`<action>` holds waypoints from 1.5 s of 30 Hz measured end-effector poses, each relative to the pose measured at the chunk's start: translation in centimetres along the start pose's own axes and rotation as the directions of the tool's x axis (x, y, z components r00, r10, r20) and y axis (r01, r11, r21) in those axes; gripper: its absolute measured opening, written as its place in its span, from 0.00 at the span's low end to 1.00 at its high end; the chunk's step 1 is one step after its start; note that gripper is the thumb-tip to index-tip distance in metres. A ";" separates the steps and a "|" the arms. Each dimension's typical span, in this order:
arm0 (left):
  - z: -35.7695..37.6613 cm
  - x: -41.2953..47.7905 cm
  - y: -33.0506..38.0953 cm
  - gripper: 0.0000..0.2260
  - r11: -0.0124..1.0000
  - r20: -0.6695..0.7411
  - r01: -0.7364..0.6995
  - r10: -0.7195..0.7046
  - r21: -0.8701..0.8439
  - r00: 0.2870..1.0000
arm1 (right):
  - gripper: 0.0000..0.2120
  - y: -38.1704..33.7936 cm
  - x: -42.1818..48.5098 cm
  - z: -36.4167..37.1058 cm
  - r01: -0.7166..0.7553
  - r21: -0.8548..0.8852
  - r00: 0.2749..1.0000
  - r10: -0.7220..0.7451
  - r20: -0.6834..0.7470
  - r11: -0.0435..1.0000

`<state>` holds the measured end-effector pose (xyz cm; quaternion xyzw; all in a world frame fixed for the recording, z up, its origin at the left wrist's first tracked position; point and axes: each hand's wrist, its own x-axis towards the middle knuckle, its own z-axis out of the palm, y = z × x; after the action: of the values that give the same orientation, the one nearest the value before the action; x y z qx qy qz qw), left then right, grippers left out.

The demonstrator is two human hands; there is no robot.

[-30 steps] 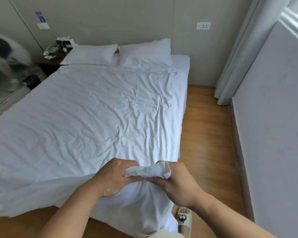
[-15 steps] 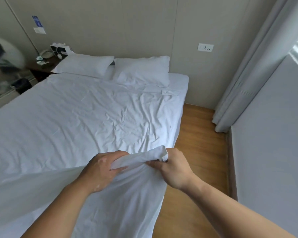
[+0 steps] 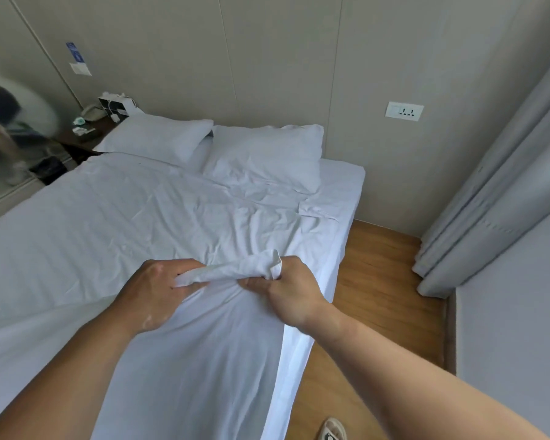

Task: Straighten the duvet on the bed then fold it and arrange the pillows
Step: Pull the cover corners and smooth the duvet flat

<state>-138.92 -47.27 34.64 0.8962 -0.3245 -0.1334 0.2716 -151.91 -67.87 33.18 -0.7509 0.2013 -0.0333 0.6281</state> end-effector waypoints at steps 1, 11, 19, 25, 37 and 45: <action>0.0 2.0 0.4 0.11 1.000 -0.010 -0.006 0.006 0.005 1.000 | 0.06 -0.3 1.9 -1.1 -0.008 0.005 1.000 0.008 -0.005 1.000; 5.5 23.3 -0.1 0.02 0.998 0.054 -0.059 0.060 -0.035 0.997 | 0.04 2.1 18.9 -10.3 -0.141 0.049 0.989 0.143 -0.045 0.989; 7.8 35.9 -2.8 0.02 0.999 0.227 0.011 0.002 -0.054 0.974 | 0.01 5.0 29.8 -12.7 -0.268 0.115 0.961 0.274 -0.043 0.957; 11.4 41.0 -6.2 0.13 0.990 0.313 0.128 -0.104 -0.057 0.944 | 0.05 9.0 36.4 -12.8 -0.341 0.049 0.940 0.341 0.006 0.939; 18.7 57.4 -5.1 0.06 0.989 0.379 0.143 -0.142 0.024 0.915 | 0.06 16.4 50.0 -21.2 -0.446 0.163 0.893 0.449 0.021 0.880; 31.8 73.1 -1.0 0.08 0.998 0.457 -0.064 0.048 0.020 0.888 | 0.03 26.7 59.0 -32.2 -0.479 0.377 0.814 0.562 -0.148 0.793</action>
<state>-96.54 -107.23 3.48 0.8346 -0.4069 -0.3268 0.1763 -114.52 -121.62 2.38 -0.5419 0.4715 0.0146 0.6956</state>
